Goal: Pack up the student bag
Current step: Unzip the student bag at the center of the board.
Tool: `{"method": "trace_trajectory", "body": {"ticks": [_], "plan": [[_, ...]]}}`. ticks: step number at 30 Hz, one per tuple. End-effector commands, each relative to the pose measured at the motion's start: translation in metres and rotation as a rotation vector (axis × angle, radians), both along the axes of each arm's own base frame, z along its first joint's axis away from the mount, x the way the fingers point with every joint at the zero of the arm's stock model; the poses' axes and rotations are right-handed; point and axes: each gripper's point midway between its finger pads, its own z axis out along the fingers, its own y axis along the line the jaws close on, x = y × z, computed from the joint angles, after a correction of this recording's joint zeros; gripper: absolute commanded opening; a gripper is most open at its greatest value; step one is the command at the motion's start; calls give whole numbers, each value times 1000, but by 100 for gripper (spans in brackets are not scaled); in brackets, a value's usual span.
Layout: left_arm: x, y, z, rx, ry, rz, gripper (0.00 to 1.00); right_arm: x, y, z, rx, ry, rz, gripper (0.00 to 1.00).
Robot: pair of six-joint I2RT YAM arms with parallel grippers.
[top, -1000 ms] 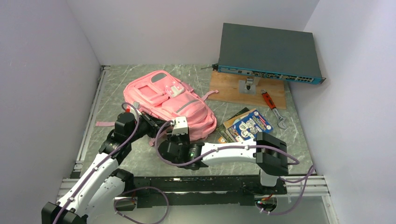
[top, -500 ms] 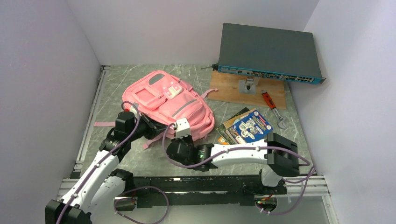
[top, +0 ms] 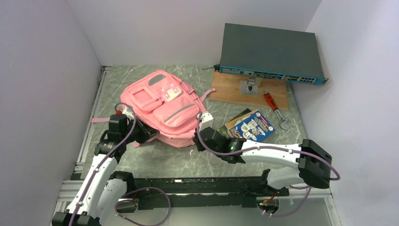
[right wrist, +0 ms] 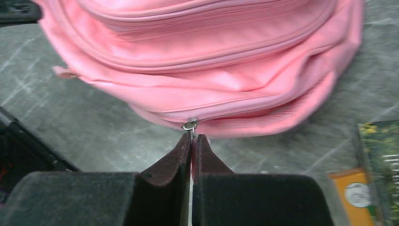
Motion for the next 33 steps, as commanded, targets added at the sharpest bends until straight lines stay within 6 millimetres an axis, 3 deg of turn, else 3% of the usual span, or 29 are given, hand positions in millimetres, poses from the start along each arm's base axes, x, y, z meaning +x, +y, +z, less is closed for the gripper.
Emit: {"method": "trace_trajectory", "body": {"ticks": [1, 3, 6, 10, 12, 16, 19, 26, 33], "plan": [[22, 28, 29, 127, -163, 87, 0, 14, -30, -4, -77, -35, 43, 0], [21, 26, 28, 138, -173, 60, 0, 16, -31, -5, -105, -60, 96, 0], [18, 21, 24, 163, -159, -20, 0, 9, -14, -4, -86, -71, 210, 0], [9, -4, 37, 102, -216, -208, 35, 1, 3, -8, -40, -43, 274, 0], [3, -13, 48, 98, -276, -269, 47, -2, 10, -7, -6, -34, 294, 0], [-7, -30, 68, 266, -400, -362, 48, -5, 15, -1, 51, -20, 310, 0], [-14, -52, 71, 373, -457, -461, 48, -3, 14, 5, 85, -14, 314, 0], [-26, -91, 48, 621, -539, -680, 51, 4, 2, 19, 133, -18, 304, 0], [-26, -114, 24, 727, -640, -686, 67, 8, -6, 20, 159, -9, 289, 0]]}}
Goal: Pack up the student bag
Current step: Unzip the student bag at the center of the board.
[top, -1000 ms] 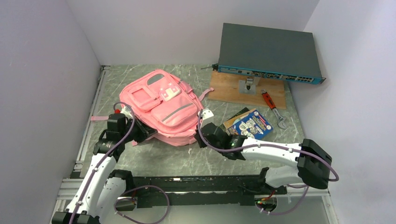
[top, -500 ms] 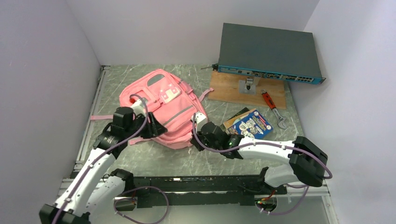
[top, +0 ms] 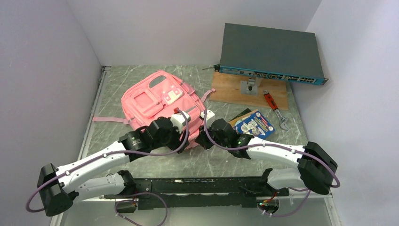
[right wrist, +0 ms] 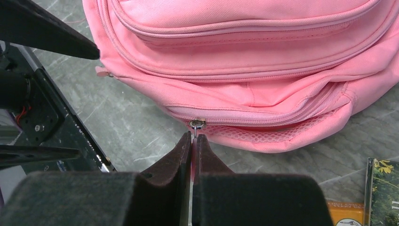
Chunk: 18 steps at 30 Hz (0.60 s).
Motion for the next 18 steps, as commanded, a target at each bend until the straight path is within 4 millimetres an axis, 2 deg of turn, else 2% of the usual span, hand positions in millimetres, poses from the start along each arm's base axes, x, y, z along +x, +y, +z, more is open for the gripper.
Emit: {"method": "trace_trajectory", "body": {"ticks": [1, 8, 14, 15, 16, 18], "plan": [[22, -2, -1, 12, -168, 47, 67, 2, 11, 31, 120, -32, 22, 0], [39, -7, -34, 141, -135, 84, 63, 0, 15, 30, 124, -24, 44, 0], [45, -6, -45, 191, -127, 100, 52, 1, 13, 31, 114, -30, 42, 0], [44, -4, -46, 194, -127, 104, 49, 1, 13, 31, 115, -32, 44, 0], [45, -2, -46, 200, -130, 114, 41, 1, 13, 30, 111, -30, 44, 0], [46, 5, -43, 215, -138, 141, 20, 5, 11, 25, 88, -27, 22, 0]]}}
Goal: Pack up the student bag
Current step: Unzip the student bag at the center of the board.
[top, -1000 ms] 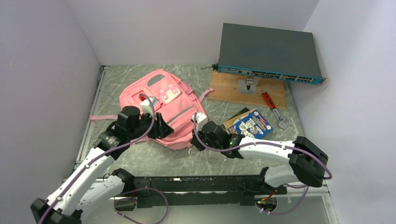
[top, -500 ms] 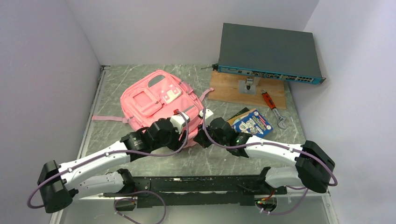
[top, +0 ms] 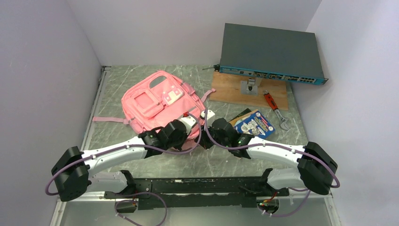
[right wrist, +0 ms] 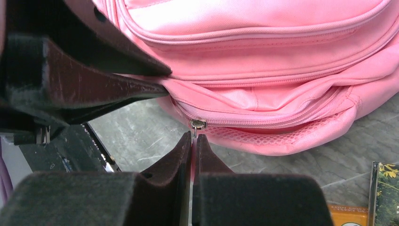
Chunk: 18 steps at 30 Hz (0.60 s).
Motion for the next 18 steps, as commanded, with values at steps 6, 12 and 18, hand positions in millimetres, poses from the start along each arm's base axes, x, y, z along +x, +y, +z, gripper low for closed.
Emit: {"method": "trace_trajectory", "body": {"ticks": [6, 12, 18], "plan": [[15, 30, 45, -18, -149, 140, 0, 27, -7, 13, -21, -60, -111, 0], [9, 56, 73, -83, -229, 196, 0, 50, -27, 13, -78, -77, -203, 0], [1, 63, 102, -196, -299, 173, 0, 83, -43, 6, -129, -96, -248, 0]]}}
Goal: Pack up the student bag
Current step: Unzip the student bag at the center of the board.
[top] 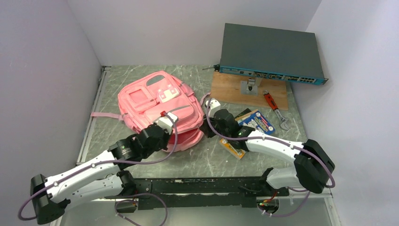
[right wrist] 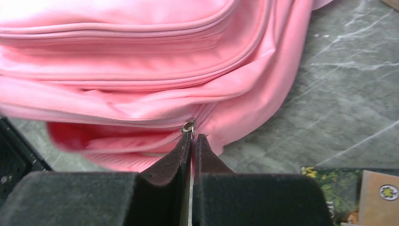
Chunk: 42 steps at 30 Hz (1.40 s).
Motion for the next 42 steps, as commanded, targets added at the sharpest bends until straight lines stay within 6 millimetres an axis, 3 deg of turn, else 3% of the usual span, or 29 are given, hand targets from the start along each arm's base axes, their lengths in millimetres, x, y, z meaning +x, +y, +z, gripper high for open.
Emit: {"method": "trace_trajectory", "body": {"ticks": [1, 7, 9, 12, 16, 18, 20, 23, 25, 26, 27, 31, 34, 42], "plan": [[8, 11, 44, -113, -132, 54, 0, 36, -22, -7, -96, -31, -74, 0], [1, 21, 81, -228, -224, 49, 0, 71, -23, -14, -123, -28, -77, 0], [-1, 20, 87, -257, -246, 29, 0, 70, -12, -6, -103, -32, -18, 0], [-2, 17, 79, -259, -203, 37, 2, 56, 7, 19, 6, -55, 73, 0], [1, 15, 57, -221, -123, 90, 15, 42, 17, 42, 104, -44, 110, 0], [4, 13, 52, -204, -104, 102, 30, 35, 21, 53, 147, -44, 125, 0], [5, 5, 52, -189, -99, 73, 45, 29, 26, 64, 187, -46, 145, 0], [6, -12, 60, -193, -100, 7, 55, 23, 33, 74, 217, -47, 166, 0], [7, -26, 64, -199, -99, -48, 66, 21, 38, 76, 222, -47, 176, 0], [7, -33, 67, -201, -98, -76, 77, 20, 40, 77, 220, -49, 181, 0], [8, -39, 70, -199, -100, -88, 80, 19, 41, 77, 220, -50, 183, 0], [15, -54, 69, -135, -113, -96, 85, 16, 46, 79, 224, -51, 191, 0], [23, -59, 57, -69, -96, -83, 84, 13, 47, 82, 234, -52, 193, 0], [30, -57, 20, 31, -35, -31, 70, 9, 47, 86, 235, -59, 192, 0]]}}
